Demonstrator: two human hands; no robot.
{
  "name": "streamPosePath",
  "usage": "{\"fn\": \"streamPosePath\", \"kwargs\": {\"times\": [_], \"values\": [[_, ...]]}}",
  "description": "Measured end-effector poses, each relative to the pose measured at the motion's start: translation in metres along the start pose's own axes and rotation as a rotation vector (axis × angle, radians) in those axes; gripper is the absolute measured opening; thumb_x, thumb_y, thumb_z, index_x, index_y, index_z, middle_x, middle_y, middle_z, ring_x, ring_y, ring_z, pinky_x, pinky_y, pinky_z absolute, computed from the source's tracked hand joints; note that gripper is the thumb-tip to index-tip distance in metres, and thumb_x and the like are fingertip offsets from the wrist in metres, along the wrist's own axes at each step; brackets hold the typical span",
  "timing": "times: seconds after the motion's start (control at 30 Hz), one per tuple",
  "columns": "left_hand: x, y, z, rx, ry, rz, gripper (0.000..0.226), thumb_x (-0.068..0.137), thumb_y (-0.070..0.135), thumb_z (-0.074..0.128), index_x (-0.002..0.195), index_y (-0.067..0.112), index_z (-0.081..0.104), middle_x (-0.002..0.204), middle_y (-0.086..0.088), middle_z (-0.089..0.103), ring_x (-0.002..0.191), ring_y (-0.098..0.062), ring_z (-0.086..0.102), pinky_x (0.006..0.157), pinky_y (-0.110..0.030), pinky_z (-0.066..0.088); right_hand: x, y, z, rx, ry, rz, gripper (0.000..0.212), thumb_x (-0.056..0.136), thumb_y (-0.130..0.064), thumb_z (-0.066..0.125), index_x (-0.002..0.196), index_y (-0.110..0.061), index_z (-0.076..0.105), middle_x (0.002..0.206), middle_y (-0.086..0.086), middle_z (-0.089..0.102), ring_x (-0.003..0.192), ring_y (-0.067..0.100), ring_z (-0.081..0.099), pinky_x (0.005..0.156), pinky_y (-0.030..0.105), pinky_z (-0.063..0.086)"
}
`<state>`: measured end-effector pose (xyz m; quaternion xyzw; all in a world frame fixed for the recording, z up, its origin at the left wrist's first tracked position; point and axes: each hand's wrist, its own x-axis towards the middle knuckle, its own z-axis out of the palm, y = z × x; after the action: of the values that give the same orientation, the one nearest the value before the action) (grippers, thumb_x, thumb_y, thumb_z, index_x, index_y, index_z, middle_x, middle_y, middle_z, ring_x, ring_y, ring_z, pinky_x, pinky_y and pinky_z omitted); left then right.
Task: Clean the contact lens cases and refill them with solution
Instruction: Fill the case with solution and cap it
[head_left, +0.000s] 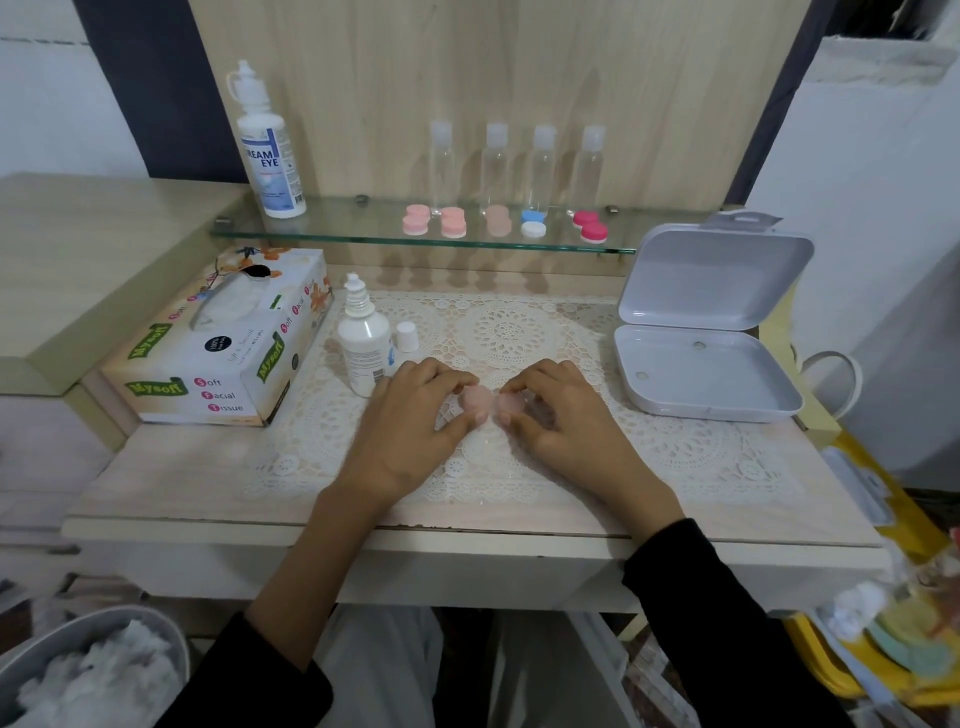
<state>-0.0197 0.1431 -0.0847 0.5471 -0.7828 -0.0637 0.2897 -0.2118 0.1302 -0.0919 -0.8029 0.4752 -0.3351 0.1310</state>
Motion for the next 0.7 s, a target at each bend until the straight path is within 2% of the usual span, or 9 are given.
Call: {"fn": "streamPosePath", "kwargs": {"times": [0.07,0.13,0.2,0.33,0.5,0.7], "values": [[-0.002,0.000,-0.001,0.041,-0.003,-0.006,0.064,0.080,0.063,0.036,0.124,0.022,0.059,0.114,0.007,0.058,0.108,-0.014,0.050,0.089,-0.027,0.032,0.000,0.000,0.000,-0.008,0.000,-0.008,0.036,0.084,-0.049,0.055,0.097,-0.017,0.065,0.093,-0.013,0.055,0.091,0.010,0.043,0.077,0.022,0.035],[-0.006,0.001,-0.001,0.062,-0.007,-0.019,0.060,0.085,0.058,0.043,0.128,0.019,0.056,0.122,0.004,0.056,0.113,-0.016,0.049,0.093,-0.029,0.032,-0.001,-0.001,-0.001,-0.012,0.003,-0.010,0.037,0.083,-0.052,0.054,0.093,-0.018,0.064,0.090,-0.013,0.054,0.089,0.010,0.043,0.076,0.024,0.038],[-0.010,0.000,-0.001,0.060,-0.017,-0.039,0.053,0.091,0.049,0.052,0.133,0.016,0.052,0.131,0.002,0.053,0.120,-0.017,0.047,0.100,-0.031,0.033,-0.001,-0.002,-0.002,-0.001,0.013,0.000,0.033,0.082,-0.050,0.061,0.091,-0.018,0.062,0.087,-0.013,0.053,0.087,0.011,0.043,0.074,0.025,0.038],[-0.015,0.001,-0.001,0.021,-0.052,-0.092,0.055,0.094,0.045,0.048,0.141,0.017,0.044,0.144,0.004,0.041,0.132,-0.013,0.036,0.107,-0.029,0.031,-0.001,-0.003,-0.001,0.012,0.021,-0.003,0.032,0.078,-0.046,0.070,0.090,-0.018,0.062,0.088,-0.010,0.055,0.087,0.012,0.044,0.075,0.024,0.037],[-0.017,0.002,-0.001,0.026,-0.056,-0.106,0.052,0.095,0.045,0.046,0.140,0.019,0.045,0.146,0.007,0.038,0.134,-0.010,0.032,0.108,-0.029,0.031,-0.003,-0.004,-0.001,-0.003,0.047,-0.008,0.029,0.077,-0.040,0.065,0.093,-0.016,0.063,0.088,-0.012,0.054,0.087,0.010,0.042,0.073,0.013,0.031],[-0.019,0.004,0.000,0.057,-0.057,-0.111,0.050,0.096,0.046,0.043,0.141,0.023,0.043,0.148,0.009,0.035,0.137,-0.007,0.028,0.109,-0.030,0.030,-0.001,-0.006,-0.005,0.084,0.060,0.094,0.026,0.076,-0.039,0.066,0.090,-0.017,0.065,0.089,-0.009,0.059,0.087,0.010,0.050,0.073,0.019,0.036]]}}
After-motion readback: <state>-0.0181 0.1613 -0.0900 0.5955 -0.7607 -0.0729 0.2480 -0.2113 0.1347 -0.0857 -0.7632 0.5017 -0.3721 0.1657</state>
